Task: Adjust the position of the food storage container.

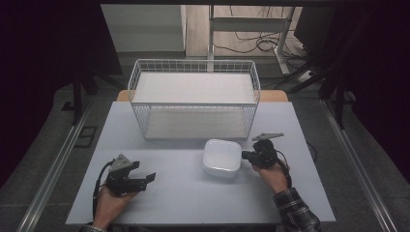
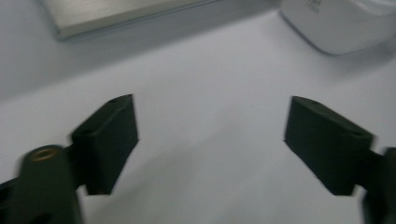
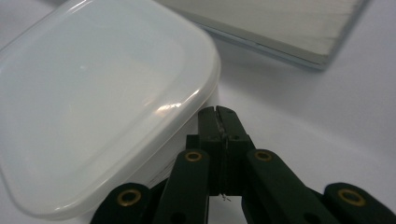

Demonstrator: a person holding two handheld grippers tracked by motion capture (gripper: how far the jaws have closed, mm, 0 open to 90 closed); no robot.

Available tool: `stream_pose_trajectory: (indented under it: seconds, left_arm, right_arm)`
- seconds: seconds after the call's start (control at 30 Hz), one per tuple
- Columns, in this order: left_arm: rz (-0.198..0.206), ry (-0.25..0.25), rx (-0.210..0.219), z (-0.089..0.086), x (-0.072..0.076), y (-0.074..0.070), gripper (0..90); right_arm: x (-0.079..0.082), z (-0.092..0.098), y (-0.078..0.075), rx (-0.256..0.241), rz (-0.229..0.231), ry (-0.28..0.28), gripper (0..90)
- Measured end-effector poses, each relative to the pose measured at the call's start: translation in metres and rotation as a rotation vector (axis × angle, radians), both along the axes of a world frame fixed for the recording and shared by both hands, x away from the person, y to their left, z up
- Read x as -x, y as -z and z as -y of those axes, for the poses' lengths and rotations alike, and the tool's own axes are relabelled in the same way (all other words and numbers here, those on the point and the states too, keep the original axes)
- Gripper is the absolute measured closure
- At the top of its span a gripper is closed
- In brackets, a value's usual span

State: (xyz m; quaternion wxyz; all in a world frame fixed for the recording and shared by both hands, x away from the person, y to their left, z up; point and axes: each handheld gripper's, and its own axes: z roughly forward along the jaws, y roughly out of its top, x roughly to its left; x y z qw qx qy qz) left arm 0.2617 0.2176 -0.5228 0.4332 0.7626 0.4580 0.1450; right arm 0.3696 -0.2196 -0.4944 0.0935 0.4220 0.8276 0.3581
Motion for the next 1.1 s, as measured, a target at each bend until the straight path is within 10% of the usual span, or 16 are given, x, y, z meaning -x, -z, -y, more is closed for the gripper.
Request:
stream_pose_trajectory:
  seconds: [0.57, 0.87, 1.1]
  left_arm:
    - [-0.042, 0.127, 0.01, 0.066, -0.058, -0.001, 80.4]
    - [-0.032, 0.126, -0.023, 0.068, -0.055, -0.004, 81.3]
    - [0.001, 0.104, -0.046, 0.054, -0.04, -0.01, 53.3]
  right_arm:
    - [0.006, -0.05, 0.004, -0.03, -0.023, -0.12, 89.3]
    - [0.014, -0.059, 0.004, -0.021, 0.007, -0.144, 89.3]
    - [0.03, -0.04, -0.007, 0.009, 0.135, -0.16, 77.3]
